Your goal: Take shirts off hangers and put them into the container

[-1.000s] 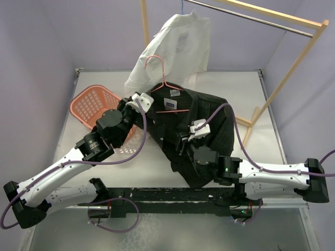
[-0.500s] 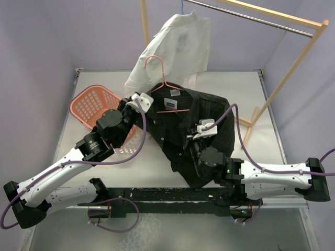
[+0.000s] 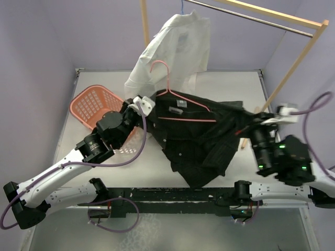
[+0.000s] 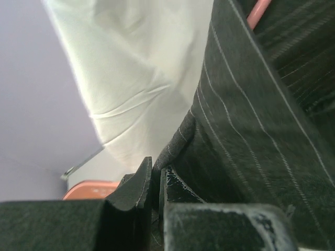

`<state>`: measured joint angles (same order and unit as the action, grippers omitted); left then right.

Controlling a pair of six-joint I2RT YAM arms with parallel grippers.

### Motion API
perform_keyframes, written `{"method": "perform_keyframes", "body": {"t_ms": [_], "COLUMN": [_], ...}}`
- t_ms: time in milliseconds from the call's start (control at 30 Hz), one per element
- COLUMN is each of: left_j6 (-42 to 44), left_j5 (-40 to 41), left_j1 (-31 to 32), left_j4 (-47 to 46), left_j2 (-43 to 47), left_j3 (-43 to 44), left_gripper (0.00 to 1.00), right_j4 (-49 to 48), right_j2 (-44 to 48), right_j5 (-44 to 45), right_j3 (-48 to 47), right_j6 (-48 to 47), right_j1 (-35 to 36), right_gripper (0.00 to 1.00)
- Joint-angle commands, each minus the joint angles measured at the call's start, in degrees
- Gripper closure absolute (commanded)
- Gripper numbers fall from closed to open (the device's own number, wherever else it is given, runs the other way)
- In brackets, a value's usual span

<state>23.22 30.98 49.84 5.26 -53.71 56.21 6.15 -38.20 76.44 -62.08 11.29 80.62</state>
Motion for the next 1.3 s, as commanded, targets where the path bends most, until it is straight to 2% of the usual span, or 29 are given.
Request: {"method": "perform_keyframes", "body": {"t_ms": [0,133,300,433,600,933,1100,1267], "left_j6": [-0.25,0.73,1.57,1.91,1.67,1.95,4.56,8.7], "left_j5": [-4.26,-7.0,-10.32,-7.15,-4.46,-1.67,0.83,7.24], "left_j1": [-0.34,-0.27,-0.3,-0.28,-0.3,-0.28,-0.32,-0.27], "left_j4": [-3.61,-4.44,-5.71,-5.4,-4.75,-4.69,-3.49,-1.12], "left_j2": [3.13,4.8,6.8,5.08,2.89,4.93,8.36,10.96], "left_j3": [-1.1,-2.66,-4.32,-3.59,-2.38,-2.55,-1.78,0.87], "left_gripper": [1.0,1.0,1.0,1.0,1.0,1.0,1.0,1.0], "right_j4": [16.99,23.46,23.35,21.84,30.31,42.35,46.26,50.14], "right_j2": [4.22,3.02,2.41,2.67,-3.18,-17.3,-16.52,-14.72], "right_j5": [3.64,3.23,1.45,-2.42,-7.64,-14.05,-13.43,-14.92], "right_j3": [-10.09,-18.11,-22.87,-22.94,-27.96,-42.26,-44.49,-45.57], "right_j6": [0.32,-1.09,-3.94,-3.46,1.73,2.51,5.27,7.91], "right_j1": [0.06,0.06,0.06,0.07,0.06,0.09,0.02,0.08], "right_gripper": [1.0,1.0,1.0,1.0,1.0,1.0,1.0,1.0]}}
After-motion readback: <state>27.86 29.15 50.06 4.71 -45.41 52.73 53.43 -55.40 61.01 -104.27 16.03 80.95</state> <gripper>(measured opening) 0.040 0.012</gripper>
